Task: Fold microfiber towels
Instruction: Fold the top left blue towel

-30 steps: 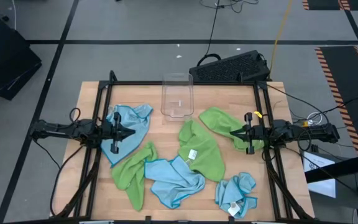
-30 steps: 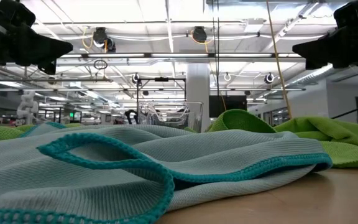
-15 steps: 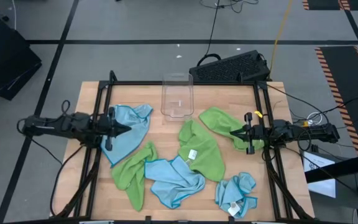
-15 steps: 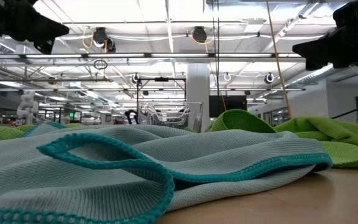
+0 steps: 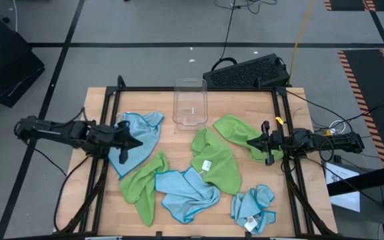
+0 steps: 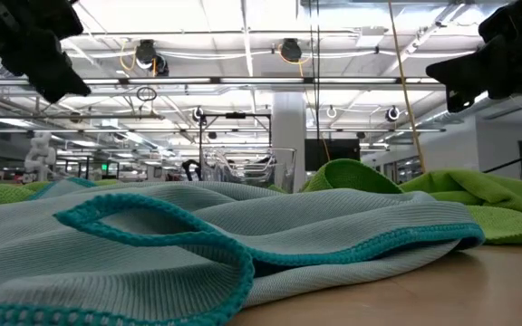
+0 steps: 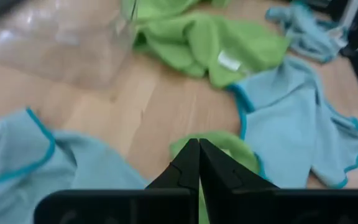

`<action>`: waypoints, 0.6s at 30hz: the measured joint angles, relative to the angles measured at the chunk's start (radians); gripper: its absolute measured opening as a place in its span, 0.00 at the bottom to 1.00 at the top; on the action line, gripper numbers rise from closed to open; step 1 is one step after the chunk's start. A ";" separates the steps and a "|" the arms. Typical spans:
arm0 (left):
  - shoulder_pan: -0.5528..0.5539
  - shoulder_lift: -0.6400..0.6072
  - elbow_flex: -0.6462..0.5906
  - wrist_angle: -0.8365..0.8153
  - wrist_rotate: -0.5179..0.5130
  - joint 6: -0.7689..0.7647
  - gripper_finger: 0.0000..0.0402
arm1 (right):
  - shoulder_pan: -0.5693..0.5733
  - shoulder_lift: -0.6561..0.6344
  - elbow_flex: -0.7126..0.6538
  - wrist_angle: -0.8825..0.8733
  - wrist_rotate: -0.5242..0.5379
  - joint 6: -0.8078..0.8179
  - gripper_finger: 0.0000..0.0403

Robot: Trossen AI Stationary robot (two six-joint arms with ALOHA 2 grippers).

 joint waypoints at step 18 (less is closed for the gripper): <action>-0.135 0.439 0.232 -0.415 0.032 -0.203 0.14 | 0.000 0.000 0.000 0.000 0.000 0.056 0.00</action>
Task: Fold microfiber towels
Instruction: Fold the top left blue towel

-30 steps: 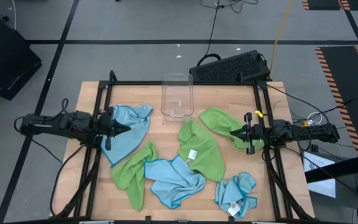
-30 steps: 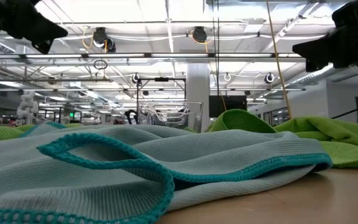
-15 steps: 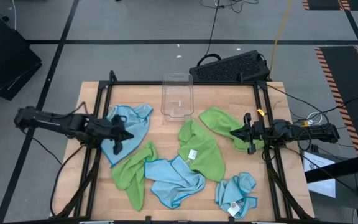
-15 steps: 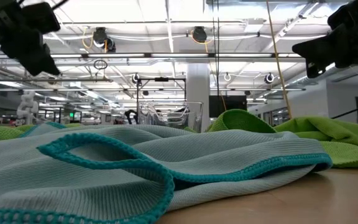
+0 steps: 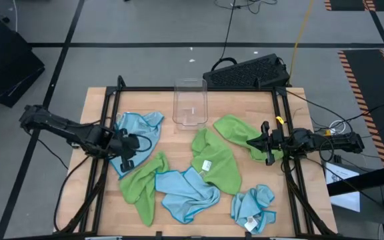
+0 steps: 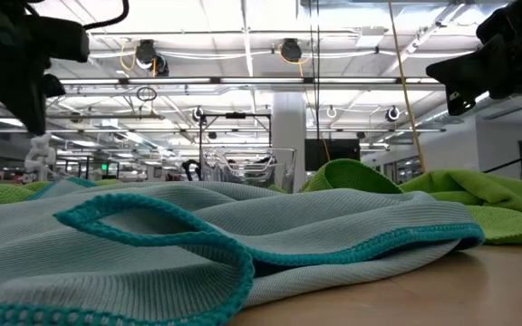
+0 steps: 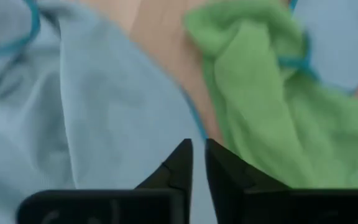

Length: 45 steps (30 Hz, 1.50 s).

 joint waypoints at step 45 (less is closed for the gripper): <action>-0.213 0.592 0.001 0.003 0.116 0.111 0.58 | 0.000 0.000 0.000 0.013 -0.084 0.084 0.00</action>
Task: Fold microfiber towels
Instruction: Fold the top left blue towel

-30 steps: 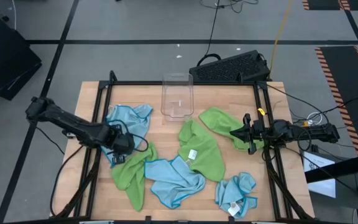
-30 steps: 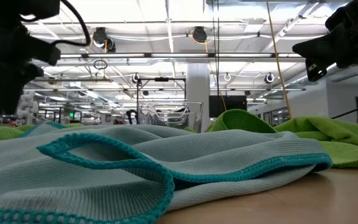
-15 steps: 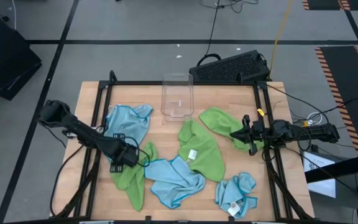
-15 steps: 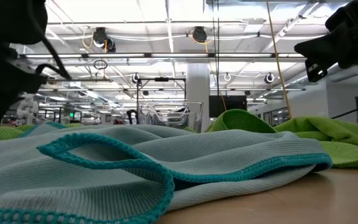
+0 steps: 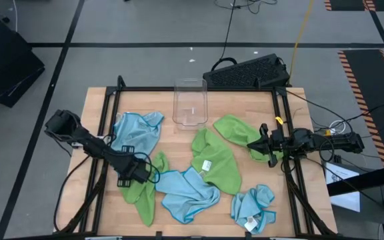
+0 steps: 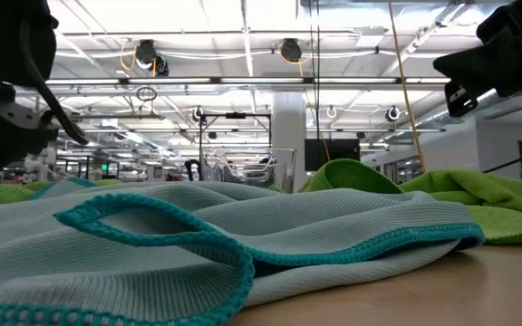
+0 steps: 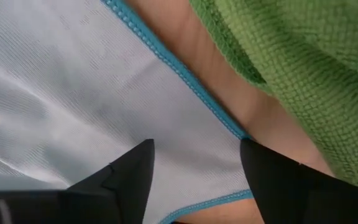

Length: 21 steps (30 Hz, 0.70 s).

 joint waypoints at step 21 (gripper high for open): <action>-0.092 0.001 -0.008 -0.026 -0.031 -0.181 0.65 | 0.000 0.013 0.000 0.019 0.263 -0.067 0.00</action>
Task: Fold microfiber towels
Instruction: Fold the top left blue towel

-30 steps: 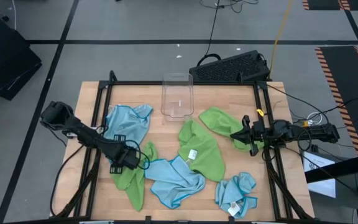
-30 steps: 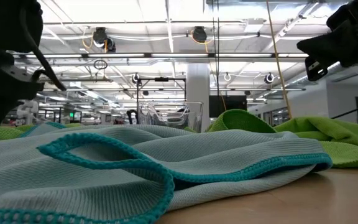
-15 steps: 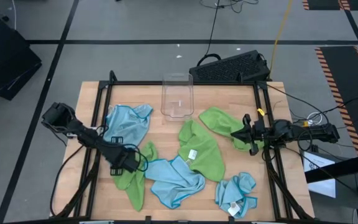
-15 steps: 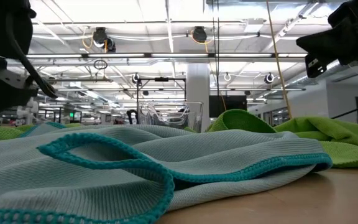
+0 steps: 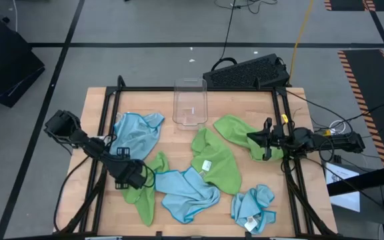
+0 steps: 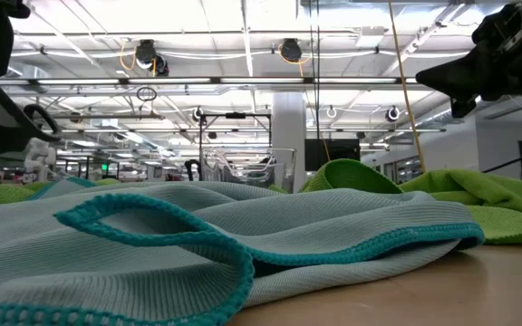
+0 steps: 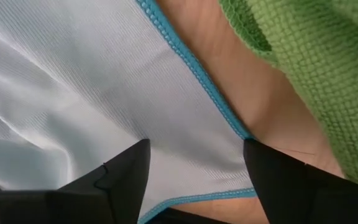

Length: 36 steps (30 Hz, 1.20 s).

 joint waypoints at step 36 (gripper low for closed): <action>0.125 0.000 0.026 0.184 -0.325 0.035 0.00 | 0.000 0.000 0.000 0.014 -0.001 0.000 0.00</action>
